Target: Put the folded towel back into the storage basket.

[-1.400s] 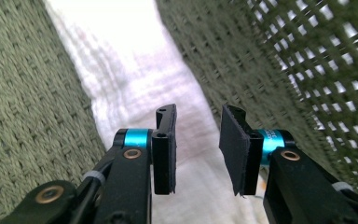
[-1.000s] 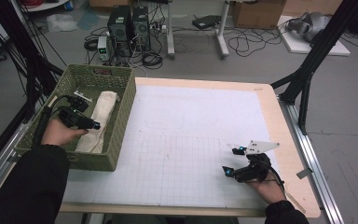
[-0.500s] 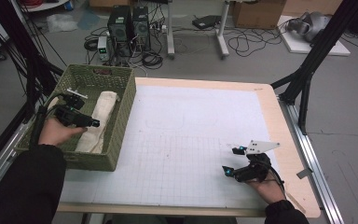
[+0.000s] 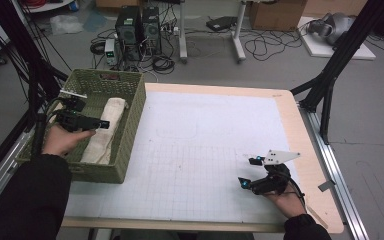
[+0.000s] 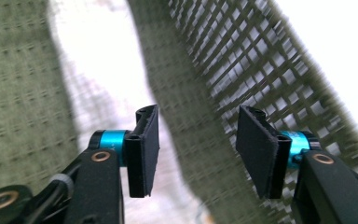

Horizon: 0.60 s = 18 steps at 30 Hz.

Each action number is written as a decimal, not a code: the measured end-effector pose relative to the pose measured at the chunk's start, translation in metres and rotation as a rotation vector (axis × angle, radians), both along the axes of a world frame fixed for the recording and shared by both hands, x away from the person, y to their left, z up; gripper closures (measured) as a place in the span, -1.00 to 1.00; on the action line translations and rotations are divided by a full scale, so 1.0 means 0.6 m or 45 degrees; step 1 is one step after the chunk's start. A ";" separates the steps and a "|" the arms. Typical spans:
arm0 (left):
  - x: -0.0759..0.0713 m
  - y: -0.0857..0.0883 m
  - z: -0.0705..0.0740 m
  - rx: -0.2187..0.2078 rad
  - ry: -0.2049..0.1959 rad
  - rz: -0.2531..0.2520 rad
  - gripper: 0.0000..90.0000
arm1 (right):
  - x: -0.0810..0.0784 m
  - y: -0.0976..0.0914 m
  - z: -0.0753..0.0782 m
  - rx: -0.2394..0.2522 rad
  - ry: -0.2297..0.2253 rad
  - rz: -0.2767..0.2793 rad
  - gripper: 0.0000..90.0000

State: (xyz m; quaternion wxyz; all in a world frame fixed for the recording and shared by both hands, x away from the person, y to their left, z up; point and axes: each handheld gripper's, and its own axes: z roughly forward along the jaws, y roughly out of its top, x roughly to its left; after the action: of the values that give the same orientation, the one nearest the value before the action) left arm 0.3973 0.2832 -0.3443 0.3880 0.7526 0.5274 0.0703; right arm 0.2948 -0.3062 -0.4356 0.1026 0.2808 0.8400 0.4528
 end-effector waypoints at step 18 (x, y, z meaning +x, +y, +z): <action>-0.019 0.011 0.005 -0.376 -0.118 0.108 -0.02 | -0.003 -0.002 0.003 0.012 -0.002 -0.003 -0.70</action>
State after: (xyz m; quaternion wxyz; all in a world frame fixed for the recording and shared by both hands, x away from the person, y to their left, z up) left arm 0.3859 0.2900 -0.3412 0.5152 0.6602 0.5448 0.0431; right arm 0.2933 -0.3072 -0.4339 0.1026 0.2819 0.8374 0.4569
